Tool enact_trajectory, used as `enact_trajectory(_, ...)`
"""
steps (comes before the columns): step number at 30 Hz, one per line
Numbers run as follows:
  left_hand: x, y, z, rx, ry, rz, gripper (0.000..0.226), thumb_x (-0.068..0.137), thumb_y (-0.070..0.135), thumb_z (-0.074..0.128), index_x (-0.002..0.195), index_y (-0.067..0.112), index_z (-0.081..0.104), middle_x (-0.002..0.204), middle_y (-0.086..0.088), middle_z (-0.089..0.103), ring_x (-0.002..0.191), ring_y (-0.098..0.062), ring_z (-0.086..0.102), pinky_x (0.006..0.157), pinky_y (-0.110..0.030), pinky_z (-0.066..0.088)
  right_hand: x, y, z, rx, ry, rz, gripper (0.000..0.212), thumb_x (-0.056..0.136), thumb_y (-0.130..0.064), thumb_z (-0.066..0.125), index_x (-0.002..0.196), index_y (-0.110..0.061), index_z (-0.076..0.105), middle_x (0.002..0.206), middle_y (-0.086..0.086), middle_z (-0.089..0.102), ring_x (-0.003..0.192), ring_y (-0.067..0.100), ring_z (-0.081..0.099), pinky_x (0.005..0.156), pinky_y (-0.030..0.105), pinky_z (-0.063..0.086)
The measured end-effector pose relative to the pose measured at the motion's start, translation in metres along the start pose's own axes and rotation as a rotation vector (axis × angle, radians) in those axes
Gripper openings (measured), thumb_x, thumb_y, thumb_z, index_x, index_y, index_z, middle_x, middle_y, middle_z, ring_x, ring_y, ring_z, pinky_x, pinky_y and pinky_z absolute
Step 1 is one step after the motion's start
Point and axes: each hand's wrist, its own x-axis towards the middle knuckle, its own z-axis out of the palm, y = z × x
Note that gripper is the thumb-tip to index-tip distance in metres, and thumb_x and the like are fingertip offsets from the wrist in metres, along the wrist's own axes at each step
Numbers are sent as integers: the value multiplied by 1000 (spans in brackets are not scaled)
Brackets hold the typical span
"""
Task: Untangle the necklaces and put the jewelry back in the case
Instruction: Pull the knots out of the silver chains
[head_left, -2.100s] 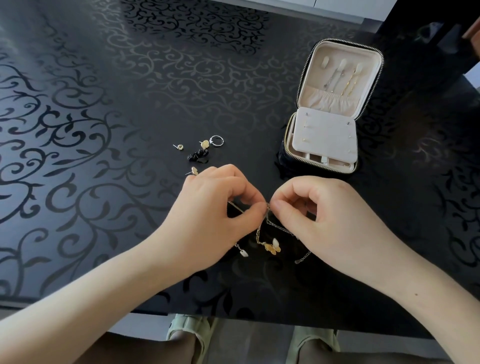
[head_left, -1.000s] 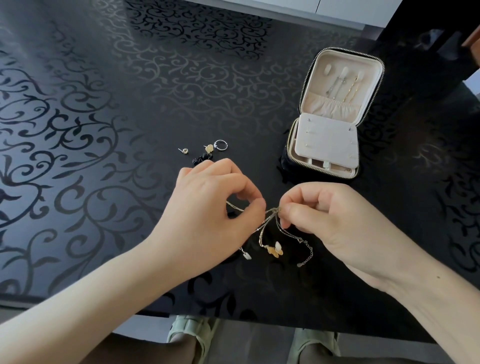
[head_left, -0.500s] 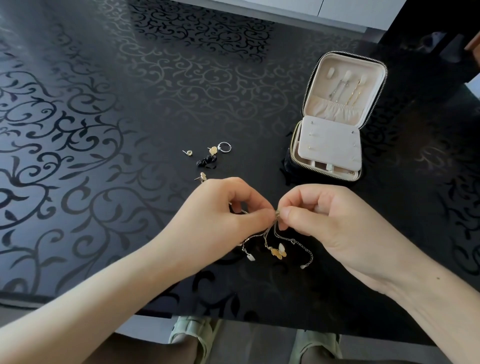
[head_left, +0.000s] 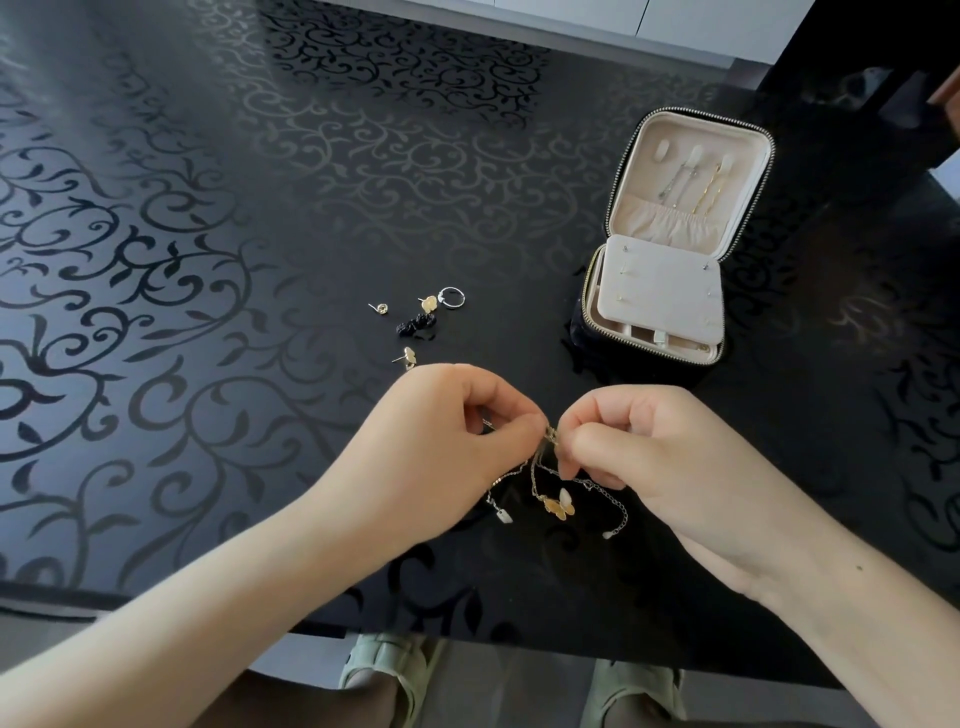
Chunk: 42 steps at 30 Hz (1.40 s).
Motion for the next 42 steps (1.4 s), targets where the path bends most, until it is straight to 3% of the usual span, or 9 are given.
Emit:
enact_trajectory(6, 0, 0, -1, -29, 11, 8, 14, 80, 34, 67, 67, 29, 68, 52, 4, 55, 46, -4, 44, 47, -13, 38, -1, 1, -2, 76, 35, 6, 22, 76, -27, 59, 67, -10, 70, 62, -4, 64, 53, -3, 49, 66, 22, 39)
enact_trajectory(11, -1, 1, -1, 0, 13, 59, 12, 80, 36, 66, 70, 31, 68, 58, 3, 60, 51, -2, 48, 52, -12, 40, -1, 2, 1, 73, 40, -37, 19, 78, -30, 63, 71, -14, 71, 64, -5, 66, 57, -5, 56, 57, 9, 41)
enact_trajectory(16, -3, 3, -2, 53, -2, 81, 14, 82, 37, 63, 68, 36, 63, 60, 23, 56, 60, 8, 49, 57, -4, 36, -1, 1, -2, 95, 32, -35, 13, 77, -22, 62, 68, -16, 69, 63, -7, 64, 55, -4, 53, 61, 16, 40)
enact_trajectory(20, -3, 3, -1, 110, -7, 97, 13, 80, 40, 60, 68, 36, 62, 71, 16, 55, 72, 7, 48, 62, -4, 34, -2, 1, -1, 82, 47, -32, 12, 73, -17, 59, 65, -14, 68, 57, -9, 60, 52, -4, 50, 59, 16, 40)
enact_trajectory(26, -3, 4, -1, 104, -2, 74, 14, 75, 33, 61, 62, 31, 61, 65, 11, 55, 63, 4, 49, 58, -6, 38, -1, 2, -1, 90, 78, -43, 13, 74, -18, 59, 68, -11, 68, 61, -4, 62, 54, -3, 50, 58, 13, 44)
enact_trajectory(30, -5, 7, -2, 62, -8, 60, 14, 66, 39, 57, 61, 26, 61, 62, 4, 61, 54, -6, 50, 56, -15, 41, -1, 1, 1, 112, 70, -59, 14, 79, -12, 58, 68, -10, 66, 48, -11, 53, 49, -4, 48, 55, 9, 43)
enact_trajectory(37, -5, 5, -3, 177, -10, 149, 7, 62, 39, 51, 56, 35, 54, 78, 11, 58, 77, -2, 51, 75, -19, 38, 0, 2, 0, 120, 44, -77, 11, 78, -14, 56, 71, -9, 61, 51, -10, 54, 53, -1, 48, 67, 22, 45)
enact_trajectory(40, -2, 3, -6, 90, -24, 127, 8, 63, 36, 52, 60, 32, 58, 73, 12, 59, 68, 0, 52, 64, -10, 39, -1, 1, 0, 137, 29, -91, 9, 72, -18, 63, 64, -15, 62, 64, -2, 62, 60, 3, 53, 68, 25, 46)
enact_trajectory(42, 0, 2, -8, 1, -56, 85, 10, 67, 32, 55, 64, 27, 63, 63, 15, 60, 56, 1, 50, 56, -8, 39, -2, 1, 0, 134, 18, -101, 14, 73, -12, 64, 61, -17, 61, 73, -1, 68, 68, 8, 58, 70, 26, 49)
